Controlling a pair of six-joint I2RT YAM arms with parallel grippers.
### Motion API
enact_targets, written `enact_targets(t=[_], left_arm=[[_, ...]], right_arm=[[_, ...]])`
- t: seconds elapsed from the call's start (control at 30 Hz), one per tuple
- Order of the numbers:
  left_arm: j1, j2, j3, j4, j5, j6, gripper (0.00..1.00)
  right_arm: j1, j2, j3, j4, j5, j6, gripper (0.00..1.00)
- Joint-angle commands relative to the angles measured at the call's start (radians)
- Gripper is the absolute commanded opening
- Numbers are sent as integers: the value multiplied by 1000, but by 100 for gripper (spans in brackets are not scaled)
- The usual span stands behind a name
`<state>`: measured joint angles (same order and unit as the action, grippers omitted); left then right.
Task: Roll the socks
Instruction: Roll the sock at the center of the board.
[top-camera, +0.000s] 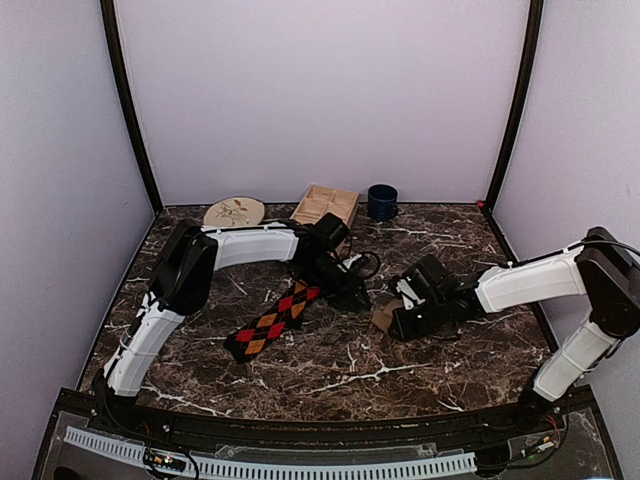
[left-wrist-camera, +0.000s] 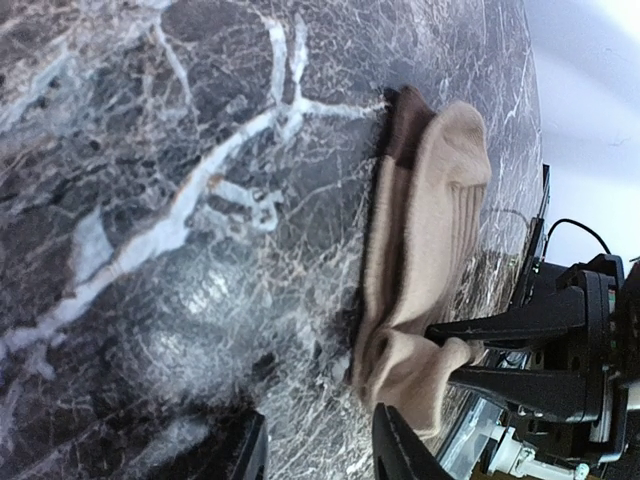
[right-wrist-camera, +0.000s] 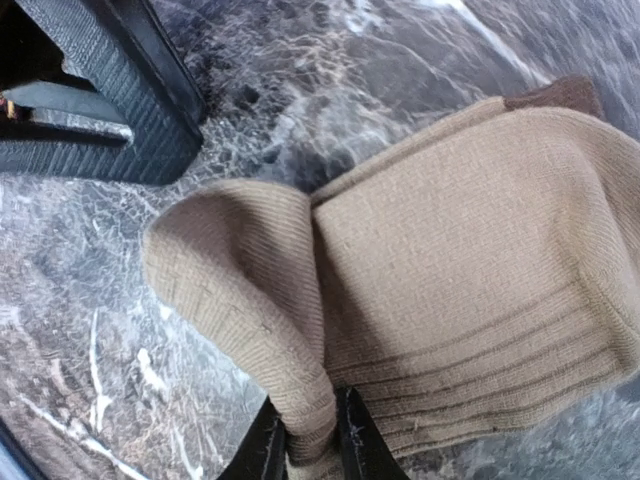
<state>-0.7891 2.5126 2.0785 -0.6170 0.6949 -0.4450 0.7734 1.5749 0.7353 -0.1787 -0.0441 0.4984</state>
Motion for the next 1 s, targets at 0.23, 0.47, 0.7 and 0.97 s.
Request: enact_targets(t=[0.23, 0.47, 0.7, 0.97], left_arm=[[-4, -47, -80, 69, -103, 4, 41], [-43, -79, -85, 69, -122, 71, 43], [-75, -124, -107, 132, -149, 112, 46], [-100, -163, -132, 227, -152, 131, 50]], right_arm=[[-68, -93, -141, 100, -174, 151, 16], [-113, -106, -202, 202, -267, 236, 16], [-168, -113, -259, 277, -358, 308, 16], [-203, -111, -280, 291, -418, 351, 16]])
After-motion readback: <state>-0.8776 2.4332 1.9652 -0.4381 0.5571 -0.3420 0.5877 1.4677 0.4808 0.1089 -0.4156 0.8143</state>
